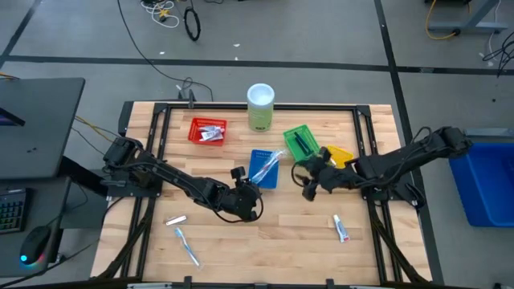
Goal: Pick & Place Travel size toiletries
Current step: Put the white toothpaste into the red bin
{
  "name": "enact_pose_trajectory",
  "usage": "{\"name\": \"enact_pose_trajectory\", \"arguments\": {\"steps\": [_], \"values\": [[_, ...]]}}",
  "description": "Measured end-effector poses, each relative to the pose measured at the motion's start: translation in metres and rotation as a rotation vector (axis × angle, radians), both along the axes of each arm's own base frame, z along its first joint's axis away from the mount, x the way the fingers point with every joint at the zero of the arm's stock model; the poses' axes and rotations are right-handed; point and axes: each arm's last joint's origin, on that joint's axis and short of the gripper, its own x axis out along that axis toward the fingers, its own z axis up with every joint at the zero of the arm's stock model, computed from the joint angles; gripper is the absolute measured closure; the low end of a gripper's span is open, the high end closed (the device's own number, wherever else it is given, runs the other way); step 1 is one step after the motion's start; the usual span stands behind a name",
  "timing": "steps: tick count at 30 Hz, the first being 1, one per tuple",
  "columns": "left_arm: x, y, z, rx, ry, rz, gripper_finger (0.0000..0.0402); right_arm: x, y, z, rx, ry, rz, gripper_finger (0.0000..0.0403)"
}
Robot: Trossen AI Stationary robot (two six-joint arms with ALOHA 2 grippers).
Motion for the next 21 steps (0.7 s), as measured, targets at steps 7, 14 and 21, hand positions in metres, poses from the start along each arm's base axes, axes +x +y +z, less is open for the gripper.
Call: {"name": "enact_pose_trajectory", "arguments": {"steps": [7, 14, 21], "values": [[0.000, 0.000, 0.000, -0.004, -0.002, 0.004, 0.0260, -0.001, 0.016, -0.005, 0.387, 0.083, 0.294, 0.0205], [0.000, 0.000, 0.000, -0.028, -0.015, 0.023, 0.0260, -0.028, 0.050, -0.015, 0.936, 0.407, 0.223, 0.0207], [0.000, 0.000, 0.000, -0.055, -0.030, 0.046, 0.0260, -0.067, 0.065, -0.037, 0.860, 0.706, -0.204, 0.0208]]}}
